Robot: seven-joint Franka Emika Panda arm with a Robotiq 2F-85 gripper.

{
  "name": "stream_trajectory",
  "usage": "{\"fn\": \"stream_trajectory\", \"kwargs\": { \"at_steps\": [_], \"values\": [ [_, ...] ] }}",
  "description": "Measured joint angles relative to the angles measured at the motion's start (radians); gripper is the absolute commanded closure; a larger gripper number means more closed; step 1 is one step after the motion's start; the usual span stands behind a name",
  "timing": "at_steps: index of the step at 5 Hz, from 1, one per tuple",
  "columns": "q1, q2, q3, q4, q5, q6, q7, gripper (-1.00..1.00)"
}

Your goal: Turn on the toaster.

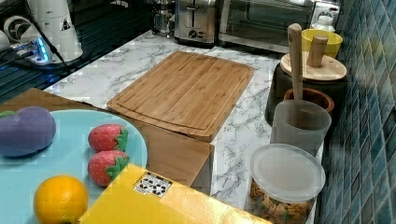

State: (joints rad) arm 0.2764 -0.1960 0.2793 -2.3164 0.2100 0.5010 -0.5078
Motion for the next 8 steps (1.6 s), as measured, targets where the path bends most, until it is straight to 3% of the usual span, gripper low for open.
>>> {"fn": "stream_trajectory", "kwargs": {
  "at_steps": [2,8],
  "values": [
    [0.0,-0.011,0.0,-0.002,0.042,-0.001,0.002,1.0],
    [-0.001,0.137,0.01,-0.002,-0.003,0.072,0.063,1.0]
  ]
}}
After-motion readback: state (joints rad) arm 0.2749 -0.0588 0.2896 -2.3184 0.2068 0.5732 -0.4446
